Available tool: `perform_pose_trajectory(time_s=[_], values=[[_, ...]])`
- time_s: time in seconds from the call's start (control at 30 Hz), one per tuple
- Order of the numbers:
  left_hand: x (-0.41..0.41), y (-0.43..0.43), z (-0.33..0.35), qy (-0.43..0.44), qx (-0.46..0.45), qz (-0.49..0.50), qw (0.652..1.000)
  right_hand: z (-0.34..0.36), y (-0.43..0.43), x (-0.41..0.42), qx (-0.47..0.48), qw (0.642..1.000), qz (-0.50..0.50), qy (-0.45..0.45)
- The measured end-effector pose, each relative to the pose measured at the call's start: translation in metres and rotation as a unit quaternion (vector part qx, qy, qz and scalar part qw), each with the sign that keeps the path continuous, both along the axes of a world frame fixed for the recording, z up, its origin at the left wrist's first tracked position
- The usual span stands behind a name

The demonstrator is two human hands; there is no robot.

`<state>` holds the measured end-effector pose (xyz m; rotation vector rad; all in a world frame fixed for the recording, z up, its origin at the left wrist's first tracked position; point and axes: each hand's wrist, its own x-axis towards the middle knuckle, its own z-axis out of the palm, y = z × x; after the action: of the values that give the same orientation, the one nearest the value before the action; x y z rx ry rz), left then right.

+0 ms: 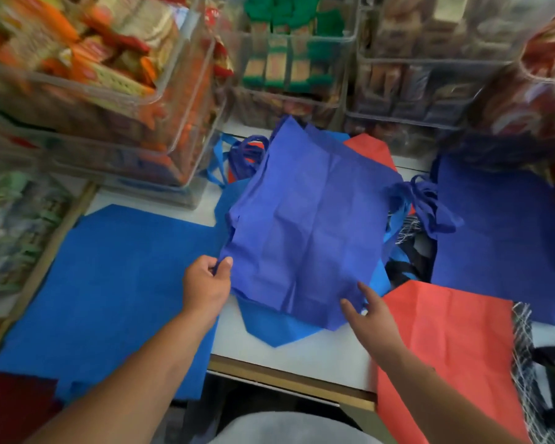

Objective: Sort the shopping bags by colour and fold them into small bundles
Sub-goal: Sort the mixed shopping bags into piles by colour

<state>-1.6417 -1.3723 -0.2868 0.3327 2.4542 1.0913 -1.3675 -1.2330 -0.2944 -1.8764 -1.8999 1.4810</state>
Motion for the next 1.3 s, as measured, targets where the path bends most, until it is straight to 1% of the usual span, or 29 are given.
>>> perform_pose_trajectory(time_s=[0.07,0.1,0.17,0.2,0.3,0.37,0.47,0.57,0.73,0.83,0.93,0.97,1.03,1.07,1.1,1.13,1.17,1.23,1.3], values=[[-0.006,-0.009,0.000,-0.039,-0.006,0.010,0.999,-0.003,-0.001,-0.010,0.008,1.000,-0.014,-0.008],[-0.007,-0.013,0.000,-0.069,-0.003,0.004,0.998,-0.003,-0.002,-0.014,-0.002,0.999,-0.036,0.000],[-0.009,-0.021,0.000,-0.111,0.011,-0.020,0.994,-0.001,-0.002,-0.024,-0.022,0.997,-0.068,0.029],[-0.009,-0.024,-0.001,-0.120,0.013,-0.036,0.992,0.000,0.000,-0.028,-0.018,0.997,-0.072,0.035],[-0.006,-0.030,-0.001,-0.116,-0.010,-0.105,0.988,0.012,0.006,-0.039,0.018,0.996,-0.068,0.061],[0.000,-0.032,-0.003,-0.107,-0.029,-0.131,0.985,0.028,0.012,-0.041,0.051,0.993,-0.059,0.085],[0.016,-0.023,-0.001,-0.054,-0.035,-0.160,0.985,0.054,0.024,-0.029,0.161,0.983,-0.028,0.080],[0.043,0.005,0.006,-0.008,-0.009,-0.209,0.978,0.070,0.044,0.013,0.257,0.964,-0.041,0.059],[0.116,0.083,0.041,0.019,0.057,-0.270,0.961,0.092,0.087,0.113,0.337,0.931,-0.141,0.013],[0.167,0.131,0.054,0.035,0.082,-0.287,0.954,0.092,0.103,0.166,0.333,0.920,-0.207,-0.010],[0.214,0.180,0.051,-0.011,0.055,-0.321,0.945,0.080,0.124,0.212,0.297,0.924,-0.237,-0.043],[0.229,0.197,0.051,-0.050,0.042,-0.332,0.941,0.073,0.133,0.226,0.282,0.928,-0.233,-0.063],[0.256,0.225,0.049,-0.174,0.020,-0.333,0.926,0.063,0.151,0.249,0.253,0.936,-0.201,-0.142],[0.269,0.233,0.049,-0.219,0.012,-0.326,0.919,0.058,0.156,0.255,0.237,0.935,-0.177,-0.195],[0.281,0.236,0.051,-0.238,0.009,-0.322,0.916,0.051,0.157,0.259,0.231,0.933,-0.145,-0.236],[0.291,0.234,0.049,-0.234,0.008,-0.326,0.916,0.044,0.155,0.258,0.236,0.934,-0.100,-0.248],[0.299,0.227,0.045,-0.221,0.004,-0.331,0.917,0.036,0.149,0.254,0.243,0.940,-0.048,-0.233],[0.303,0.201,0.036,-0.197,-0.021,-0.337,0.920,0.017,0.131,0.238,0.222,0.959,0.041,-0.171],[0.291,0.170,0.020,-0.164,-0.050,-0.308,0.936,-0.001,0.116,0.217,0.187,0.970,0.095,-0.123]])
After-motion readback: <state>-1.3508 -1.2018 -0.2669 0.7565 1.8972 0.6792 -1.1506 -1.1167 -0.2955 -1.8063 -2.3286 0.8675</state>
